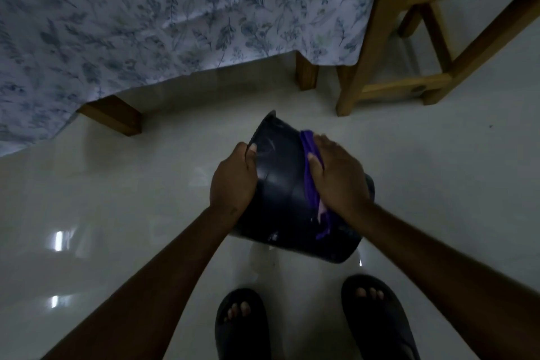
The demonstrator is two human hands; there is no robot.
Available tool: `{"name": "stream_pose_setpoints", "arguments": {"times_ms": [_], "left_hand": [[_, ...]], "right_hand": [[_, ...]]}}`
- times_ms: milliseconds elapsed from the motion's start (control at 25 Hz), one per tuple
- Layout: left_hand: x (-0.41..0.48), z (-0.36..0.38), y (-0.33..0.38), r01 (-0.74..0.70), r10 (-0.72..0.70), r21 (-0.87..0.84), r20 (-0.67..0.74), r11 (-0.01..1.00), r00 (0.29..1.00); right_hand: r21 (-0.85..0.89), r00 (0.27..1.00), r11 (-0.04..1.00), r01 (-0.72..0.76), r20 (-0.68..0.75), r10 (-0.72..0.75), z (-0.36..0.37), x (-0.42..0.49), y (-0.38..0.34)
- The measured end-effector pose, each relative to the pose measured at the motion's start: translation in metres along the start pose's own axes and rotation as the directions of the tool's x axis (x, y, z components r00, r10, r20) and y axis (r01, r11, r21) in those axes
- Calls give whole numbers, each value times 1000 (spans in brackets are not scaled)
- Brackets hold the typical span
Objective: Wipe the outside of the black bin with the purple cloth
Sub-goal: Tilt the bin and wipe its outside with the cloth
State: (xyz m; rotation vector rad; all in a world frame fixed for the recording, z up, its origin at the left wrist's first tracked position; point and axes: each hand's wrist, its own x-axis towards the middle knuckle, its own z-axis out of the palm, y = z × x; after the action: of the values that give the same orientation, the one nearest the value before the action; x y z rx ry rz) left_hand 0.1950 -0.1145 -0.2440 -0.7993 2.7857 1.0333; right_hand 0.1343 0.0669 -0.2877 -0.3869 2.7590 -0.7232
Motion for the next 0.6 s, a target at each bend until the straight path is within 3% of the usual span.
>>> {"name": "stream_pose_setpoints", "arguments": {"times_ms": [80, 160, 240, 280, 360, 440, 520, 600], "left_hand": [[9, 1, 8, 17, -18, 33, 18, 999, 1000], [16, -6, 16, 51, -44, -73, 102, 996, 994], [9, -15, 12, 91, -40, -215, 231, 972, 972], [2, -18, 5, 64, -10, -204, 253, 977, 967], [-14, -14, -5, -21, 31, -61, 171, 998, 985], [-17, -7, -5, -5, 5, 17, 17, 1000, 1000], [-10, 1, 4, -20, 21, 34, -14, 999, 1000], [-7, 5, 11, -66, 66, 18, 0, 998, 998]], "right_hand": [[-131, 994, 987, 97, -27, -102, 9, -44, -8], [-161, 986, 974, 157, -28, -164, 14, -64, -8], [-163, 983, 972, 171, -40, -179, 6, -34, 0], [-141, 988, 979, 148, -33, -154, 0, -12, 5], [-42, 998, 997, 66, -20, -66, -13, 17, 14], [-57, 999, 998, 14, -38, -16, -8, 4, 5], [-173, 997, 983, 52, -49, -62, 8, -50, -12], [-167, 993, 982, 88, -60, -99, 11, -67, -18]]}}
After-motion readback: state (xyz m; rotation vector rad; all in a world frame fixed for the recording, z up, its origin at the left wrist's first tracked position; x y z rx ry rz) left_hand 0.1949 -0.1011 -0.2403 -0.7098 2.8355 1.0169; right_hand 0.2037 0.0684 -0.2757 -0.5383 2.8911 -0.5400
